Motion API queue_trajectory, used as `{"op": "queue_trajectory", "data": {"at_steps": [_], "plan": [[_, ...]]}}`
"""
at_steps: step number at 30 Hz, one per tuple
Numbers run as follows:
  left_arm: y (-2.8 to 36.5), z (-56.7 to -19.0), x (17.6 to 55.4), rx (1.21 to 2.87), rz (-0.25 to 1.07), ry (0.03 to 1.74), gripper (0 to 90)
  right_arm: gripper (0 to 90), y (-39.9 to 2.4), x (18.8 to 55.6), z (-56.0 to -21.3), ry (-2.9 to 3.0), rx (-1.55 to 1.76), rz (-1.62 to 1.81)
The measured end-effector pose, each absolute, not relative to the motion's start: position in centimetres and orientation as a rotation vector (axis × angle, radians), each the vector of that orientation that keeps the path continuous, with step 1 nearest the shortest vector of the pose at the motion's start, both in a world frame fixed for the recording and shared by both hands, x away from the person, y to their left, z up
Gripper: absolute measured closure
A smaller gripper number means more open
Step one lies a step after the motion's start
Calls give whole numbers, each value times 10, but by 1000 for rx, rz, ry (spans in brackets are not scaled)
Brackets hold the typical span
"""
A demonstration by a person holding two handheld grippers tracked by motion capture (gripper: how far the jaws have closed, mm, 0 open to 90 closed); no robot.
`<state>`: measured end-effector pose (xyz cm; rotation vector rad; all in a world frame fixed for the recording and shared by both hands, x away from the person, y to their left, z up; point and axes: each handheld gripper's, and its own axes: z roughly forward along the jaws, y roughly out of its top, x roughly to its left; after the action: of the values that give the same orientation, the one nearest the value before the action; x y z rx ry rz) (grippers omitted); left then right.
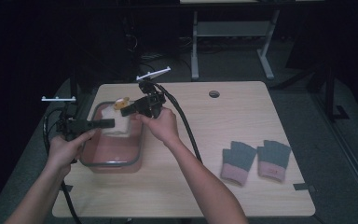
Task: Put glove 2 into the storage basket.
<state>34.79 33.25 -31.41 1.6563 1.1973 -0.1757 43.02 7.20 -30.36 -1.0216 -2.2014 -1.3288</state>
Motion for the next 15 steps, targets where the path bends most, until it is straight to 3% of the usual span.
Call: {"op": "queue_trajectory", "data": {"at_steps": [15], "plan": [[343,-344,351,1649,-211,1282,679,819,87,439,-340,-2157,-1043,-1269]]}}
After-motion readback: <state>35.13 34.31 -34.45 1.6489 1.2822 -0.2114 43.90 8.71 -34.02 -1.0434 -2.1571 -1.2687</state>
